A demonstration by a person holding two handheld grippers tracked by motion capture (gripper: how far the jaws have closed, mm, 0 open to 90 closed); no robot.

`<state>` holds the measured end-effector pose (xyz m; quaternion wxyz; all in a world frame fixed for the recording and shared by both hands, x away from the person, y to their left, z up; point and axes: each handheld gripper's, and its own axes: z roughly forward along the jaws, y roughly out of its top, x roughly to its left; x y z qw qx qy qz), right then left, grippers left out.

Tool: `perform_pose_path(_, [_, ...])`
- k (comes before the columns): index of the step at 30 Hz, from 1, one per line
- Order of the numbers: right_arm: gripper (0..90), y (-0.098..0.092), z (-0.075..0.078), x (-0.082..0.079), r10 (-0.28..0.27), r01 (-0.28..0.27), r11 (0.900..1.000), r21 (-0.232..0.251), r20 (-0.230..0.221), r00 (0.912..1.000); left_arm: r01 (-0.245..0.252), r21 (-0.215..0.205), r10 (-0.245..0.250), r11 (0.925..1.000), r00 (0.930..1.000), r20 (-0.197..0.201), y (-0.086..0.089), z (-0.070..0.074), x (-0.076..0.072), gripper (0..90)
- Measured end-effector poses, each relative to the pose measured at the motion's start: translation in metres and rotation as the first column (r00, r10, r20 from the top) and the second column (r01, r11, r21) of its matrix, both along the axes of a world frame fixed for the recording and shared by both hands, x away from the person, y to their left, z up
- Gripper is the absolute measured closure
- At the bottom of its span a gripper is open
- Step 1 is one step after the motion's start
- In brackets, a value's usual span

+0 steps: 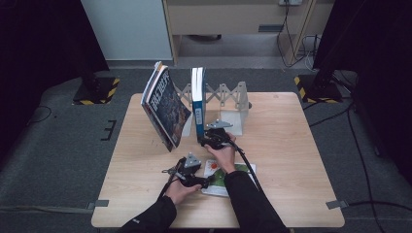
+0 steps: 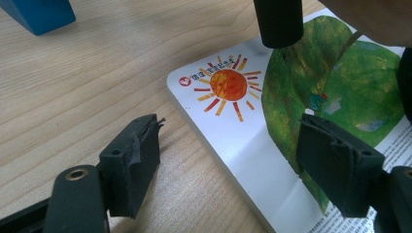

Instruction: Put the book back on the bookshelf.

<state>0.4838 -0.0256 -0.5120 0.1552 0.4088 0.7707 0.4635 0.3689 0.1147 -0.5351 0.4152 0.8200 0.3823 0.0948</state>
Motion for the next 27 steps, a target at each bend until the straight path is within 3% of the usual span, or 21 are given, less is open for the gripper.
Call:
perform_pose_path(7, [63.9,-0.001,0.000,0.002,-0.010,0.013,0.998,0.065,-0.051,0.9986,-0.001,-0.003,0.001,1.0000,1.0000,0.000,0.000,0.000,0.000,22.9])
perform_pose_path(11, [64.3,-0.001,0.000,0.002,-0.006,0.009,0.998,0.067,-0.048,0.9988,0.000,-0.003,0.000,1.0000,1.0000,0.001,0.000,0.000,0.000,22.8])
perform_pose_path(20, [57.5,-0.006,0.012,-0.002,0.007,-0.008,0.999,0.045,0.008,0.9999,0.000,0.001,0.000,1.0000,1.0000,0.000,0.000,0.000,0.000,22.8])
perform_pose_path(27, [49.4,-0.026,0.036,-0.009,0.013,-0.015,0.999,0.035,0.058,0.9982,0.001,-0.002,-0.001,1.0000,1.0000,-0.001,0.000,0.000,0.000,22.4])
